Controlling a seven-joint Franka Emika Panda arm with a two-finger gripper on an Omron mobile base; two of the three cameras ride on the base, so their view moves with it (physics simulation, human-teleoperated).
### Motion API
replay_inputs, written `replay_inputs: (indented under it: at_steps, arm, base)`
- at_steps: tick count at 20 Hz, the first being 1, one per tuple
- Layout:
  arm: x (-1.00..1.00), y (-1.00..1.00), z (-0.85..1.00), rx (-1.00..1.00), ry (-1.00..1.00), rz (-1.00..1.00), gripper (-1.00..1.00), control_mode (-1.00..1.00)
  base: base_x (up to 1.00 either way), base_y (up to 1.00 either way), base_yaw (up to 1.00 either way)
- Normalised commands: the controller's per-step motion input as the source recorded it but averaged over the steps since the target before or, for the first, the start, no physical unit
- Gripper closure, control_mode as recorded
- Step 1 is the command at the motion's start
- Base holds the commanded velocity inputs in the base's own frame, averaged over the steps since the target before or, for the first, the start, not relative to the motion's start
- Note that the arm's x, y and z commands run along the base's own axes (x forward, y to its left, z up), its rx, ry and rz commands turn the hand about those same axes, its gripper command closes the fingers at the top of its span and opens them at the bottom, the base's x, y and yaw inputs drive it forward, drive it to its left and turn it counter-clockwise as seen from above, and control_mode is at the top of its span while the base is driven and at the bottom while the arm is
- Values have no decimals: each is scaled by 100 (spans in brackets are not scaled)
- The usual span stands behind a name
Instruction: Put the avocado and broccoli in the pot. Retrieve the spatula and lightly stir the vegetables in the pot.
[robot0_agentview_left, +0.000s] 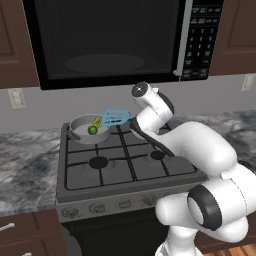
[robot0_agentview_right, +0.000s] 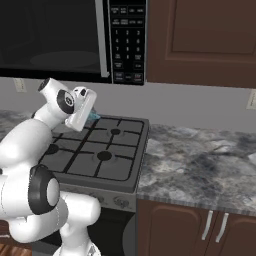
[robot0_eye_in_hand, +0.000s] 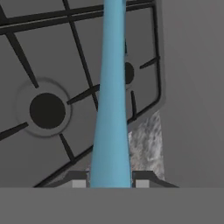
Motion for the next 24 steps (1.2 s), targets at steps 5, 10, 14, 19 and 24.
replay_inputs:
  at_steps: [5,10,14,19,24]
  arm:
    - [2,1,-11,-10,1,-10,100,-100]
    - [7,6,-11,-10,0,-11,100,-100]
    - [11,30,0,-9,0,-10,100,-100]
    - [29,27,-1,-11,0,-8,100,-100]
    - [12,12,2,-1,0,0,100,-100]
  base:
    - [0,0,0]
    - [0,0,0]
    - [0,0,0]
    - [0,0,0]
    - [0,0,0]
